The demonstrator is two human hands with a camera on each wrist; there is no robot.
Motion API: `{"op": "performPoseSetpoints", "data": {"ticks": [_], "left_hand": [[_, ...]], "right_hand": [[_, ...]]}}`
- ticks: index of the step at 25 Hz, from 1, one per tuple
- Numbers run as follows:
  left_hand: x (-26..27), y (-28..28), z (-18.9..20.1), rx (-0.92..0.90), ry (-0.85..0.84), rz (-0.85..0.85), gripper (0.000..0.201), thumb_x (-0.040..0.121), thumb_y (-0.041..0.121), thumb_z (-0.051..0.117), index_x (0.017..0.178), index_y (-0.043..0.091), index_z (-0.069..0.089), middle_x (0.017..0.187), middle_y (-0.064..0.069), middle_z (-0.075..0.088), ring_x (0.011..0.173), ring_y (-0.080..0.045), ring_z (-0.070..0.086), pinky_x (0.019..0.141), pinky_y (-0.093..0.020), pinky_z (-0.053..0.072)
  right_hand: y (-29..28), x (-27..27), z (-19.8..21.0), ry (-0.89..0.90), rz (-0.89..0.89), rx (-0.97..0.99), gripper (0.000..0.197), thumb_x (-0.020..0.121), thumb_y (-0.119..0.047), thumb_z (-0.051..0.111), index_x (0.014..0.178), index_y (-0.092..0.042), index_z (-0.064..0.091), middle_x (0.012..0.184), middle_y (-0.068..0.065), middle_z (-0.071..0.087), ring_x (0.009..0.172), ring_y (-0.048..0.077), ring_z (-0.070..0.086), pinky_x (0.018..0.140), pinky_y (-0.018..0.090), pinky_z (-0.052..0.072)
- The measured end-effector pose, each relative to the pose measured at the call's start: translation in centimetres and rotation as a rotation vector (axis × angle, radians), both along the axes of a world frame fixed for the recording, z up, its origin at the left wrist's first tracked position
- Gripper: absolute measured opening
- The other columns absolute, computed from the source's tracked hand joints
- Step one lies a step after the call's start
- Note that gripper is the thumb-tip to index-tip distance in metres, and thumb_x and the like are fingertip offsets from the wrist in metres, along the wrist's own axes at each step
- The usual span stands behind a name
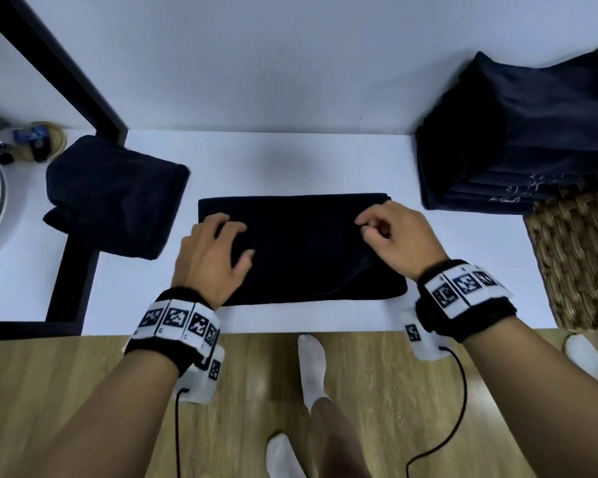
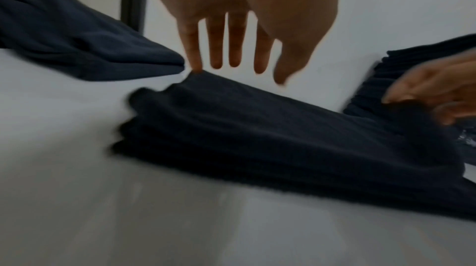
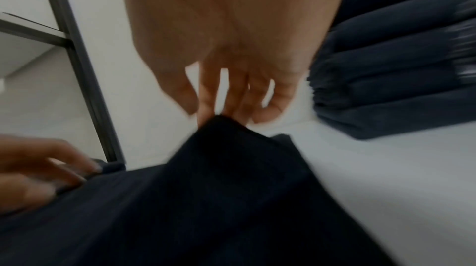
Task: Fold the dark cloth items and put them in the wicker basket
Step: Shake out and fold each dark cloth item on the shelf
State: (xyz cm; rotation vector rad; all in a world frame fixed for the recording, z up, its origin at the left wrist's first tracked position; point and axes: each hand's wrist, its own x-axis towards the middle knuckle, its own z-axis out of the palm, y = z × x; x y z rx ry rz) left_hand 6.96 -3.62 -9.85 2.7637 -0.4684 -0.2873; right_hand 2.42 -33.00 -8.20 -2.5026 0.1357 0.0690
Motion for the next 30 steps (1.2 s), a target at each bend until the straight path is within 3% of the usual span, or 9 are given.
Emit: {"op": "performPoseSetpoints", "data": {"ticks": [3,8,10,13,16,19,21,26,30], "left_hand": [[1.9,-2.3,0.0,0.312,0.291,-0.075,0.092,0.077,0.064,0.062,0.149,0.027,0.018,0.158,-0.007,0.011,0.136,-0.033,0.026,0.106,-0.048,0.032],[2.8,-2.9,-0.3,0.436,0.306,-0.085,0.11,0.07,0.067,0.067,0.15,0.03,0.002,0.157,-0.006,0.007,0.137,-0.032,0.022,0.104,-0.048,0.034],[3.2,-3.3,-0.2,0.447,0.318,-0.07,0.115,0.066,0.066,0.07,0.149,0.031,-0.001,0.155,-0.006,0.007,0.136,-0.033,0.021,0.102,-0.048,0.036],[3.6,-3.8,-0.1,0.465,0.341,-0.057,0.119,0.063,0.065,0.074,0.149,0.032,-0.001,0.153,-0.007,0.008,0.135,-0.034,0.02,0.099,-0.049,0.039],[3.6,-4.1,0.0,0.489,0.361,-0.055,0.118,0.063,0.064,0.074,0.149,0.031,0.0,0.153,-0.007,0.008,0.135,-0.035,0.019,0.099,-0.049,0.039],[3.7,-4.3,-0.1,0.486,0.372,-0.047,0.118,0.064,0.063,0.075,0.149,0.031,-0.001,0.153,-0.007,0.006,0.136,-0.035,0.017,0.103,-0.049,0.036],[3.7,-4.3,-0.1,0.477,0.362,-0.038,0.119,0.063,0.063,0.075,0.149,0.032,-0.001,0.154,-0.007,0.005,0.137,-0.034,0.016,0.105,-0.049,0.034],[3.7,-3.0,0.1,0.43,0.372,-0.062,0.112,0.066,0.065,0.071,0.15,0.033,0.005,0.155,-0.004,0.006,0.137,-0.03,0.017,0.106,-0.047,0.032],[4.5,-3.0,0.8,0.243,0.224,0.045,0.075,0.078,0.063,0.059,0.139,0.025,0.039,0.138,-0.007,0.036,0.127,-0.028,0.032,0.093,-0.043,0.045]], "right_hand": [[1.2,3.0,-0.6,0.363,0.099,-0.114,0.007,0.086,-0.033,0.062,0.084,-0.027,0.063,0.085,-0.004,0.066,0.084,0.018,0.06,0.079,0.029,0.047],[-3.4,-0.8,-0.1,0.413,-0.027,0.193,0.023,0.079,-0.016,0.075,0.093,-0.021,0.058,0.075,-0.006,0.057,0.069,0.01,0.053,0.065,0.017,0.04],[-5.2,-2.7,0.2,0.447,0.023,0.173,0.019,0.079,-0.012,0.075,0.083,-0.024,0.061,0.075,-0.008,0.059,0.067,0.006,0.052,0.067,0.017,0.04],[-7.0,-4.1,-0.4,0.614,0.094,0.041,0.025,0.079,-0.006,0.072,0.068,-0.027,0.063,0.072,-0.01,0.065,0.069,0.002,0.057,0.064,0.013,0.042],[-7.5,-3.6,0.0,0.601,0.005,-0.143,0.021,0.083,-0.008,0.065,0.074,-0.027,0.062,0.076,-0.014,0.062,0.076,0.01,0.06,0.067,0.016,0.041],[-4.4,-1.8,0.9,0.279,-0.094,0.175,0.008,0.086,-0.009,0.063,0.084,-0.016,0.066,0.074,-0.011,0.064,0.07,0.01,0.062,0.065,0.015,0.048],[-1.5,-1.1,0.3,0.392,-0.024,0.369,0.005,0.09,-0.013,0.062,0.088,-0.014,0.067,0.078,-0.003,0.067,0.07,0.011,0.065,0.063,0.015,0.05],[-2.7,0.8,-0.5,0.726,0.01,0.245,0.008,0.09,-0.021,0.062,0.087,-0.015,0.065,0.076,0.002,0.067,0.063,0.012,0.063,0.057,0.019,0.049],[0.4,6.9,0.6,0.429,0.051,0.389,0.007,0.091,-0.023,0.059,0.086,-0.022,0.064,0.079,-0.002,0.065,0.067,0.013,0.063,0.064,0.027,0.052]]}}
